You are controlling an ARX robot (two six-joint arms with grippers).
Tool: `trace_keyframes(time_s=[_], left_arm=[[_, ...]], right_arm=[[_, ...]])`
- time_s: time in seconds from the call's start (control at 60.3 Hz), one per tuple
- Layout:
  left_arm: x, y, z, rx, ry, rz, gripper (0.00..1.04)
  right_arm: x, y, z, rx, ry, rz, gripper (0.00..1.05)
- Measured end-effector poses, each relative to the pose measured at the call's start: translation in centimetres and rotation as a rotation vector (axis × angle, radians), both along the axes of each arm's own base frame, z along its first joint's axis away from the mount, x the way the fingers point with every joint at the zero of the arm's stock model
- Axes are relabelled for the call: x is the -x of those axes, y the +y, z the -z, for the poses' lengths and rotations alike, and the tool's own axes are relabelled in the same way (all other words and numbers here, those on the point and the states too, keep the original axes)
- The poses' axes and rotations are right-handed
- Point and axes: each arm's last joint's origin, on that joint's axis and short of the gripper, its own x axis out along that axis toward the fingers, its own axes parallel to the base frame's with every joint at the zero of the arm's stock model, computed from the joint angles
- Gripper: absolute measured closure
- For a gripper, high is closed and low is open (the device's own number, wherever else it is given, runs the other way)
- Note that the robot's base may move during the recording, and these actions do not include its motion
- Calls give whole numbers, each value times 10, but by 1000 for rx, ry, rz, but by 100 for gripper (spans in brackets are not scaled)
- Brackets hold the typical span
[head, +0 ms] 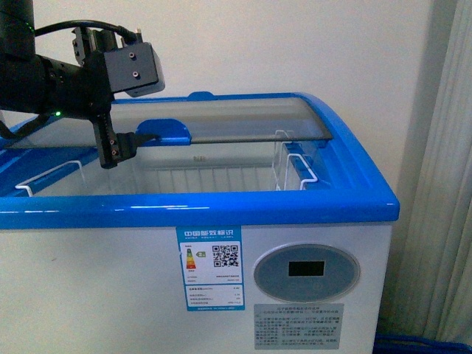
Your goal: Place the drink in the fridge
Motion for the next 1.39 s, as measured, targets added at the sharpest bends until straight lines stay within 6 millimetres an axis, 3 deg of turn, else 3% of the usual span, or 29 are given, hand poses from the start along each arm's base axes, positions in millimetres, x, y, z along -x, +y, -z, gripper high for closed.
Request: trace_keyframes(time_s=[0.166, 0.282, 0.381, 0.481, 0.613, 0.746, 0.845, 0.961, 1.028, 1.077, 1.227, 1.392], left_arm=[[-18, -3, 3, 15, -204, -111, 8], [-21, -1, -7, 65, -350, -226, 8], [-17, 3, -8, 125, -325, -264, 8], [-1, 9, -1, 249, -183, -343, 8], [48, 18, -8, 476, 6, -411, 8], [126, 37, -19, 697, 193, -426, 8], [165, 48, -18, 805, 219, -431, 8], [223, 54, -10, 1067, 158, -496, 25], [265, 54, 11, 1188, 187, -484, 39], [288, 54, 30, 1227, 207, -492, 48], [311, 54, 57, 1265, 225, -496, 68], [321, 54, 71, 1280, 232, -498, 91]], right_arm=[[0, 0, 0, 0, 0, 1, 62], [0, 0, 0, 0, 1, 0, 62], [0, 0, 0, 0, 0, 1, 62], [0, 0, 0, 0, 0, 0, 62], [0, 0, 0, 0, 0, 0, 62], [0, 0, 0, 0, 1, 0, 62], [0, 0, 0, 0, 1, 1, 62], [-1, -2, -7, -60, 240, -112, 62], [1, -5, -6, -94, 407, -184, 62], [-2, -6, -6, -94, 441, -218, 62], [-26, -8, -25, -10, 382, -258, 62], [-71, 5, -71, 199, 258, -421, 62]])
